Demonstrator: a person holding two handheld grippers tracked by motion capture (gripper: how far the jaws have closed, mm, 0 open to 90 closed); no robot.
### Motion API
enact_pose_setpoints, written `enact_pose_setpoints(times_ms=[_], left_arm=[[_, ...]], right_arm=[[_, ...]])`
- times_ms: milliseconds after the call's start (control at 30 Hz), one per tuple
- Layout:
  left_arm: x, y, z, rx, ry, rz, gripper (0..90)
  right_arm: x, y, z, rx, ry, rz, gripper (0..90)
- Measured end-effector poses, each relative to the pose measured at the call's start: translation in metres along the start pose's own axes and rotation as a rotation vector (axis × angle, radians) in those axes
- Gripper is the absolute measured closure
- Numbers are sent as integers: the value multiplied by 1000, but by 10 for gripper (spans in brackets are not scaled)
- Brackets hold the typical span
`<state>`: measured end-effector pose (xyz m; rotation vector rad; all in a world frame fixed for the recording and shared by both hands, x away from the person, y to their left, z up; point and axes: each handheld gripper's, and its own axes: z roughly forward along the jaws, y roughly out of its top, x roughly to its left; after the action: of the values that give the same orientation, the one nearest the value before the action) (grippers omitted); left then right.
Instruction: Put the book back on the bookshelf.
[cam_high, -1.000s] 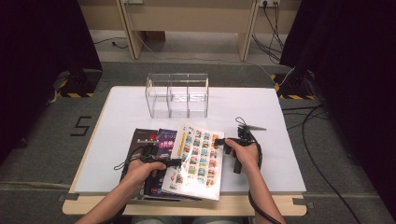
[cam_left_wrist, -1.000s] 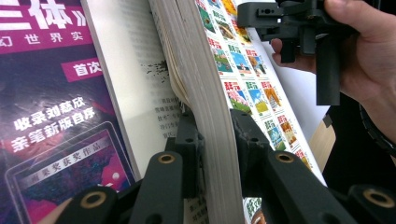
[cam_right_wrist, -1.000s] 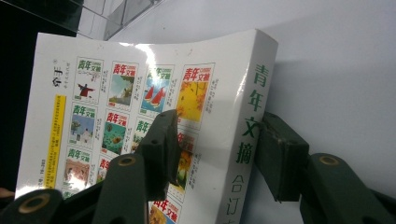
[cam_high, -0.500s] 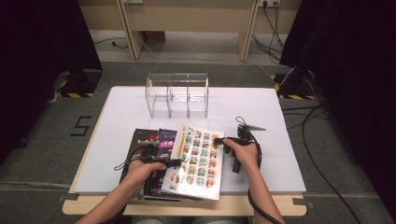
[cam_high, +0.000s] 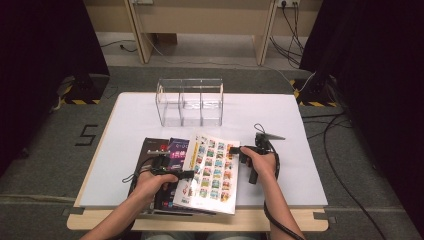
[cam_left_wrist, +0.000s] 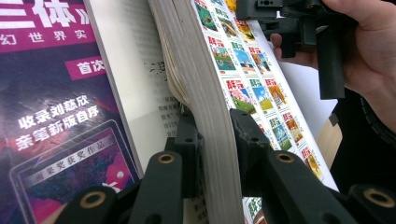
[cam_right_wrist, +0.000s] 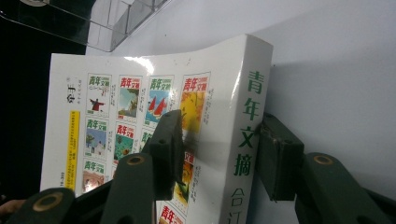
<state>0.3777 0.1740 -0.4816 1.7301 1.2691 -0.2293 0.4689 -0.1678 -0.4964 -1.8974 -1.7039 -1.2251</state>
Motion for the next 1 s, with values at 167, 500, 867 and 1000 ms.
enact_pose_setpoints(times_ms=[167, 500, 867, 1000], left_arm=[[1, 1, 0, 7, -3, 0, 740], [4, 4, -2, 25, -3, -29, 728], [5, 9, -20, -48, 151, 81, 530], [8, 13, -44, -139, 215, 121, 397]], right_arm=[[-2, 2, 1, 0, 19, 9, 564], [0, 1, -2, -1, 47, -10, 690], [26, 3, -14, -51, 58, -81, 728], [40, 2, -20, -93, 63, -129, 735]])
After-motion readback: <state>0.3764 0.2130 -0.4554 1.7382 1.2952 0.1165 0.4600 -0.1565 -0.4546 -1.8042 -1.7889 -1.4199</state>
